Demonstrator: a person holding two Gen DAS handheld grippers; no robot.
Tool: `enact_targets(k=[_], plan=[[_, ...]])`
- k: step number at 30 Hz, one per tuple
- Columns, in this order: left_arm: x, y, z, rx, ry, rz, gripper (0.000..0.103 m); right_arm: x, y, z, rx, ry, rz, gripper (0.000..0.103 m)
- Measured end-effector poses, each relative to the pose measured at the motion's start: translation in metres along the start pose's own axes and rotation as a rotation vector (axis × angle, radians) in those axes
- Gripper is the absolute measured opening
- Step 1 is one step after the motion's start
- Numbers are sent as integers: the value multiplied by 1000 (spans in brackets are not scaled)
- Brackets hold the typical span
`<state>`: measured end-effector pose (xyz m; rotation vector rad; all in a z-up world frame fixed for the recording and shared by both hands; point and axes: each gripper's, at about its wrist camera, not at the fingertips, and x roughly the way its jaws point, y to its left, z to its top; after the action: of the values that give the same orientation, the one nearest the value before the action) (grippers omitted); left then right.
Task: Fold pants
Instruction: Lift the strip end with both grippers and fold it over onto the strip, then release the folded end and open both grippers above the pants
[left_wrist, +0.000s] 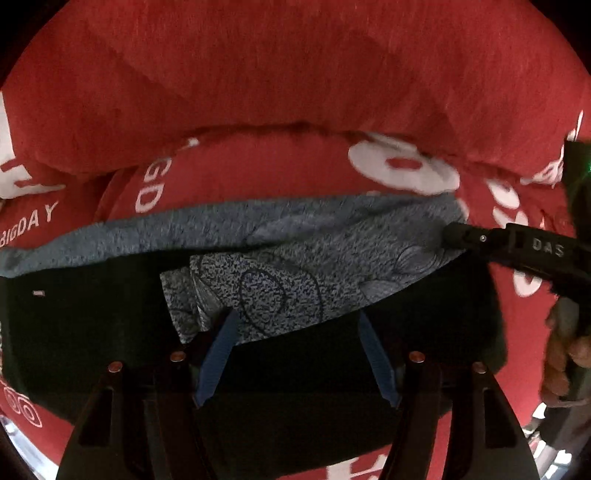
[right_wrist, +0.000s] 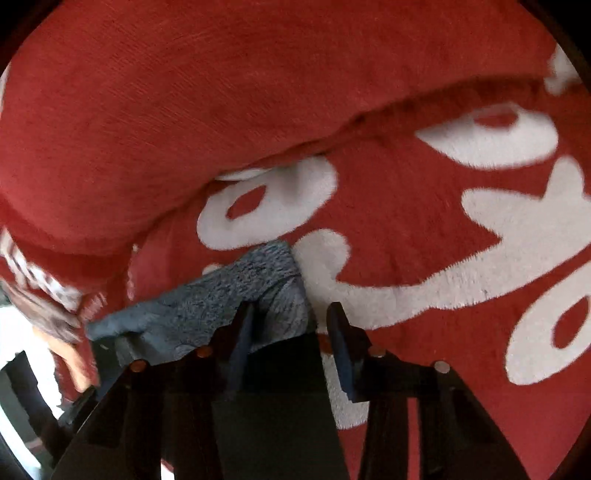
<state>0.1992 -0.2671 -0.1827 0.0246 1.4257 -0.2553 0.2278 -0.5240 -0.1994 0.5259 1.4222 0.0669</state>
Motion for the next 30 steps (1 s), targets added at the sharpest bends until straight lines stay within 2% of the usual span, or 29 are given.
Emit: enact_targets(k=[3,4,8,11,15,18,23,28,30], plan=[[0,-5,-13,80,-7,34,69,-1,37,-10,-201,-13,-136,47],[-1,-6,-15,89,-7,35,69,-2,43,-10,-221,-13,-160,47],[-7,1,-19,72,-6,16,69,-18,50,-10,-158,-42,-161,48],[-14,8,-24,55,-6,35,69,-41,64,-31,-192,-103,-176,48],[-21,38,-36,-55,17,20,69,-62,71,-57,-194,-126,-150,48],[-31,54,-45,-85,9,45,69,-60,75,-71,-175,-97,-99,48],[-39,73,-59,-97,19,137,69,-32,104,-91,-204,-27,-43,48],[-46,104,-76,-188,39,125,69,-5,146,-105,-263,27,18,48],[-47,109,-81,-194,42,132,69,14,161,-112,-297,83,33,48]])
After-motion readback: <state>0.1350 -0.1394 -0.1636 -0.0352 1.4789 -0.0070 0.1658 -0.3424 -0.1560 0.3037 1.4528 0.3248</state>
